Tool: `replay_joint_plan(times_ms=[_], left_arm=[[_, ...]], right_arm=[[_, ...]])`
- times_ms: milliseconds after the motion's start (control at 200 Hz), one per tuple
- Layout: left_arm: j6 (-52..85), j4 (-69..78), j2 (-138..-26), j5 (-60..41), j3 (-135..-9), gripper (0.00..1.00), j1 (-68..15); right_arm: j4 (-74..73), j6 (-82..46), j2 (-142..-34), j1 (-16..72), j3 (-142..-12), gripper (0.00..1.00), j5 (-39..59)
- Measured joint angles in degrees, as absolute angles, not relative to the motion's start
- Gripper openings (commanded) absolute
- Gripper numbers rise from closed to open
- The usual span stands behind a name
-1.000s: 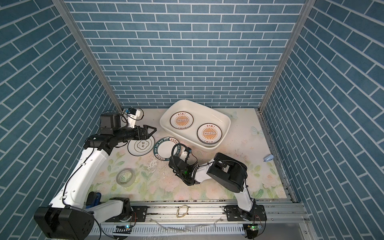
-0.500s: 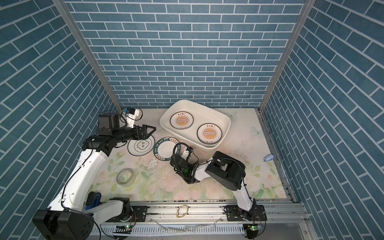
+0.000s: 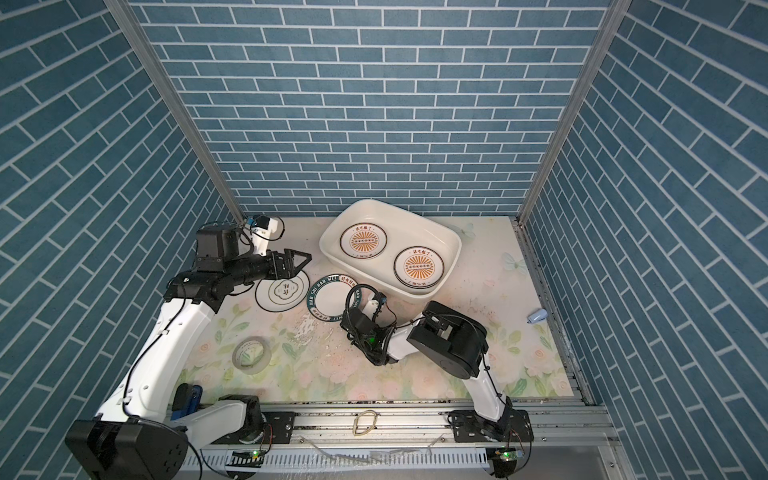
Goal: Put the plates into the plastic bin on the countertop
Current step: 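Lower the right gripper onto the green-rimmed plate's near rim, then close the right gripper on the green-rimmed plate rim and tilt it up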
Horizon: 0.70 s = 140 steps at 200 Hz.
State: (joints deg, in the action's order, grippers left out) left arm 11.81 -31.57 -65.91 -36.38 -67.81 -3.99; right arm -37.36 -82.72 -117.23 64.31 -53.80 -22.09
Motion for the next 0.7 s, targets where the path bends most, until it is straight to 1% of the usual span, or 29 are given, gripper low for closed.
replay_joint_plan(times_ms=[115, 700], left_arm=[[11.86, -31.57, -65.91, -36.47, -67.79, 0.98, -3.99], [12.10, -31.24, -65.91, -36.75, -67.68, 0.98, -3.97]], right_arm=[[-38.15, -83.20, -117.64, 64.34, -53.49, 0.23, -22.09], [-42.57, -84.38, -118.39, 64.16, -51.90, 0.14, -22.20]])
